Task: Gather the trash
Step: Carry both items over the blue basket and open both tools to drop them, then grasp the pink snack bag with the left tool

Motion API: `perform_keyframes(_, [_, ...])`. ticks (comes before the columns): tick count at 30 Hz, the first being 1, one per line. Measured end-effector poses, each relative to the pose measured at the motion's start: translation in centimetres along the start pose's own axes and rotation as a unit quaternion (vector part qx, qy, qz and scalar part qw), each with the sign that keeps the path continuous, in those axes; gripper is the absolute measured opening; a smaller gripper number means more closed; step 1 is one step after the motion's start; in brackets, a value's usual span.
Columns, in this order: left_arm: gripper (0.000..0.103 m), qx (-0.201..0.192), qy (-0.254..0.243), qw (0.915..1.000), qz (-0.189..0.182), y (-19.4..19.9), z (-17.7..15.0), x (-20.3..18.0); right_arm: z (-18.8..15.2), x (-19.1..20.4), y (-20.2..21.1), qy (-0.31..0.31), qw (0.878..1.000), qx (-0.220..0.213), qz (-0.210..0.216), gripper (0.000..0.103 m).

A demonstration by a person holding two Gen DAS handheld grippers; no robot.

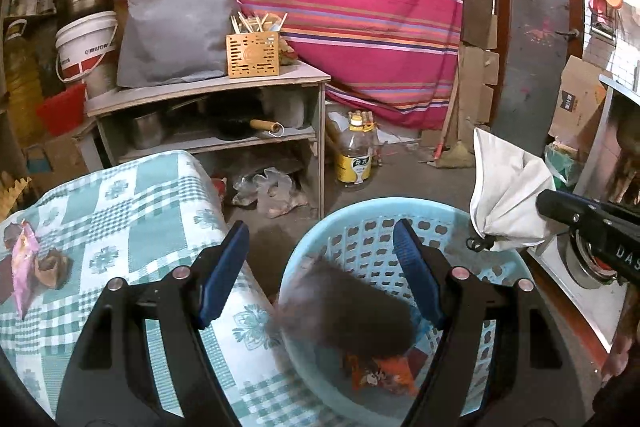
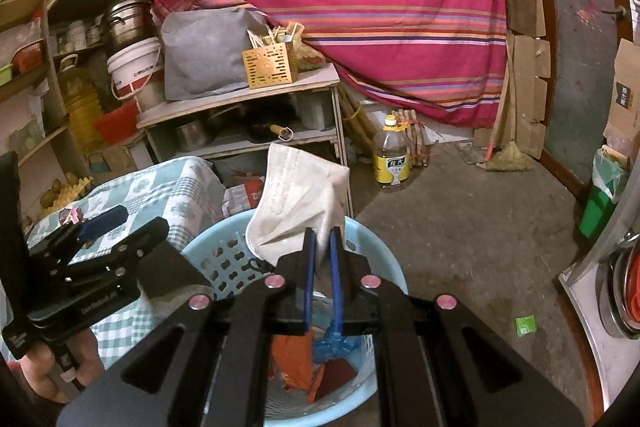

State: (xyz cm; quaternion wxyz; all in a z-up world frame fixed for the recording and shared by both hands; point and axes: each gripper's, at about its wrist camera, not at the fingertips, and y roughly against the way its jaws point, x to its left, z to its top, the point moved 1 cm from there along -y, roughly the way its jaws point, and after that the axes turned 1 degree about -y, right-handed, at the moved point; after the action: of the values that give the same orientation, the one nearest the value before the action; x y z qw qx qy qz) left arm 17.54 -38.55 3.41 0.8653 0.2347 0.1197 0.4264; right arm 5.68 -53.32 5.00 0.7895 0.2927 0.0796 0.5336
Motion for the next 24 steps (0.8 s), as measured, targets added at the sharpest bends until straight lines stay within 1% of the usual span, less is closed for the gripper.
perform_keyframes(4, [0.073, -0.001, 0.006, 1.0, 0.005, 0.1, 0.1, 0.4, 0.0, 0.5, -0.1, 0.003, 1.0, 0.004, 0.0, 0.008])
perform_keyframes(7, [0.074, 0.001, 0.015, 0.9998, 0.013, 0.2, 0.4, 1.6, -0.1, 0.7, -0.3, 0.006, 1.0, 0.007, 0.0, 0.008])
perform_keyframes(9, [0.079, 0.0, 0.021, 0.9994, 0.026, 0.5, 0.5, 2.6, -0.1, 0.9, -0.4, 0.008, 1.0, 0.009, 0.001, 0.008])
perform_keyframes(15, [0.084, 0.002, 0.034, 0.9975, 0.063, 1.6, 0.6, 5.8, -0.2, 1.7, -0.6, 0.014, 1.0, 0.015, 0.005, 0.008])
perform_keyframes(16, [0.085, 0.002, 0.036, 0.997, 0.068, 1.8, 0.6, 6.2, -0.2, 1.8, -0.8, 0.014, 1.0, 0.018, 0.007, 0.008])
perform_keyframes(17, [0.087, 0.001, 0.039, 0.9963, 0.077, 2.1, 0.6, 6.9, -0.2, 1.9, -0.9, 0.013, 1.0, 0.02, 0.009, 0.011])
perform_keyframes(19, [0.089, -0.001, 0.043, 0.9953, 0.087, 2.7, 0.6, 7.9, -0.3, 2.2, -1.2, 0.01, 1.0, 0.029, 0.006, 0.012])
perform_keyframes(21, [0.092, -0.004, 0.045, 0.9938, 0.102, 3.6, 0.5, 9.0, -0.6, 2.5, -1.8, 0.008, 0.999, 0.046, 0.007, 0.034])
perform_keyframes(22, [0.093, -0.005, 0.044, 0.9928, 0.111, 4.0, 0.5, 9.5, -0.8, 2.6, -2.1, 0.006, 0.999, 0.05, 0.0, 0.062])
perform_keyframes(23, [0.094, -0.007, 0.042, 0.9917, 0.121, 4.4, 0.5, 9.9, -0.9, 2.8, -2.2, 0.006, 0.999, 0.051, -0.005, 0.069])
perform_keyframes(24, [0.095, -0.009, 0.041, 0.9907, 0.129, 4.7, 0.4, 10.4, -0.9, 2.9, -2.4, 0.007, 0.999, 0.053, -0.007, 0.069])
